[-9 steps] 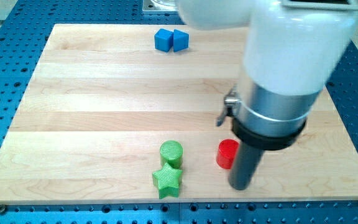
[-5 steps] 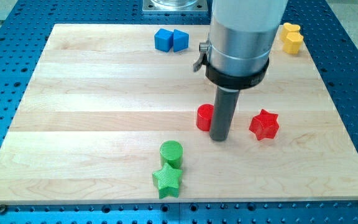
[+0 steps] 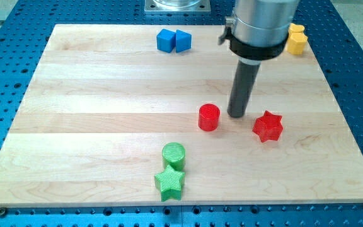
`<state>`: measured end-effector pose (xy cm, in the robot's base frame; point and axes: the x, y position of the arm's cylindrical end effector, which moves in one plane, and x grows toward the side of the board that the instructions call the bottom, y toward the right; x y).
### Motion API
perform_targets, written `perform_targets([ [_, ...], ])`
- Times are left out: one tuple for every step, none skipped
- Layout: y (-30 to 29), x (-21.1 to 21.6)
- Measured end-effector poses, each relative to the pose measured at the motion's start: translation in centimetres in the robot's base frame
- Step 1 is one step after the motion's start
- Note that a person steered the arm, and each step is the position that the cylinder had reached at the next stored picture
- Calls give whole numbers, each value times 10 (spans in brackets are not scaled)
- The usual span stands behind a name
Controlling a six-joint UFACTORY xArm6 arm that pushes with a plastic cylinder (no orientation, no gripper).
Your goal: Adjust the red circle to the left of the red star
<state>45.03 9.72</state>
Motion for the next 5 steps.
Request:
perform_targets([
  [-28, -13],
  [-40, 0],
  [9, 17],
  [27, 17],
  [18, 17],
])
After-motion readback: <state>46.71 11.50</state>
